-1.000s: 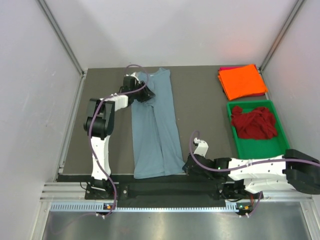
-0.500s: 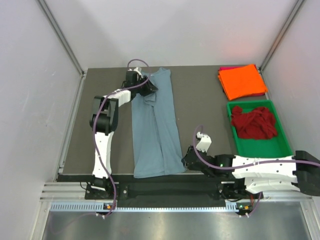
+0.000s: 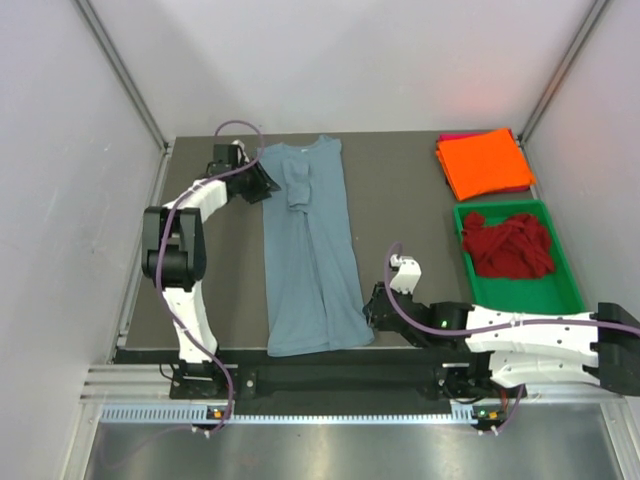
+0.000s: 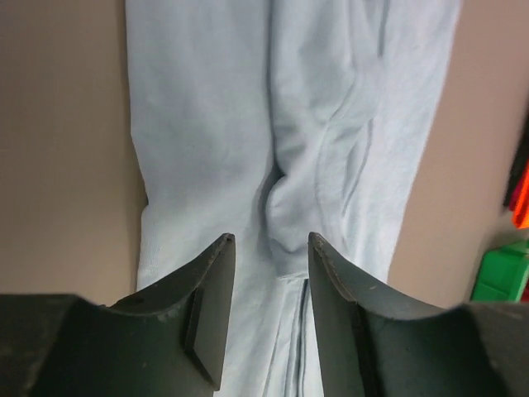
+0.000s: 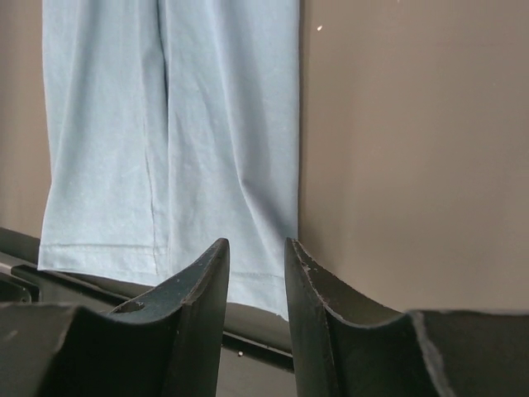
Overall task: Fold and stack the t-shirts
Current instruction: Fold the tshirt
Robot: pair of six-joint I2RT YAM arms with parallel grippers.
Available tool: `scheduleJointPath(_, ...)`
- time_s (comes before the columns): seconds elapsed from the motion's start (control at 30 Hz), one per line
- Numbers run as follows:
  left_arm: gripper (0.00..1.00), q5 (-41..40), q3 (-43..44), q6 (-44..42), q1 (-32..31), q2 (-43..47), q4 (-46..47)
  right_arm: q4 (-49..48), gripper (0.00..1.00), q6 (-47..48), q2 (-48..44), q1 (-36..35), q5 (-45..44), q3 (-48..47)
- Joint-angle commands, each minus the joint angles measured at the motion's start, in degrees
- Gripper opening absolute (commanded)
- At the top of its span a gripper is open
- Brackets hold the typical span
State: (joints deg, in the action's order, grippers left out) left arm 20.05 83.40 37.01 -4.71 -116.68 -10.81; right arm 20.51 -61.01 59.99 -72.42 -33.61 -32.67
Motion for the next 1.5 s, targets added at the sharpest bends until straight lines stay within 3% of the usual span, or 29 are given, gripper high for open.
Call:
scheduleJointPath(0.0,0.45,5.1,-0.7,-2.1,-0.5,3.3,2.0,-4.0,0.34,2.7,-2.3,1.0,-0.8,0.0)
scheduleJointPath(0.17,0.39,12.9,-1.5,0.3,-1.4,2.1,9.5,-5.0,0.33,3.3,-3.1,1.1,0.5,0.7)
scheduleJointPath(0.27,0.22,15.6,-1.0,1.6,-1.8,-0.5,13.4,-6.2,0.33,2.9,-4.2,1.1,1.1,2.1)
scheduleJointPath(0.33,0.15,13.9,-0.9,1.4,-2.3,-2.0,12.5,-6.8,0.33,2.5,-5.1,1.0,1.3,2.8)
scheduleJointPath(0.57,0.10,2.8,-5.2,-2.7,-3.8,-3.1,5.8,-5.9,0.33,2.0,-8.5,1.1,0.9,4.4)
scheduleJointPath(0.73,0.10,-0.8,-8.4,-2.3,-5.0,1.9,4.5,-5.5,0.33,2.7,-9.3,1.0,0.4,4.1)
scheduleJointPath(0.87,0.14,-2.7,-4.7,-2.7,-5.7,5.9,-1.7,-5.2,0.33,3.1,-8.2,1.1,0.1,3.1)
scheduleJointPath(0.97,0.28,-4.2,-0.5,-3.8,-5.1,7.3,-3.7,-5.7,0.33,3.5,-7.5,1.0,0.4,2.5)
scheduleJointPath(1.0,0.33,-4.7,0.9,-4.0,-4.4,6.8,-5.1,-5.7,0.33,3.8,-7.1,1.1,0.4,2.3)
scheduleJointPath(1.1,0.36,-6.4,6.0,-4.8,-1.5,4.5,-7.8,-5.2,0.33,4.2,-6.6,1.0,0.6,1.6)
scheduleJointPath(1.23,0.41,-4.3,7.4,-5.1,2.2,2.3,-1.8,-4.5,0.33,4.2,-7.3,1.1,0.2,1.6)
scheduleJointPath(1.47,0.42,0.9,13.5,-5.2,5.7,-6.5,2.8,-4.6,0.33,5.2,-7.0,1.1,-1.3,0.3)
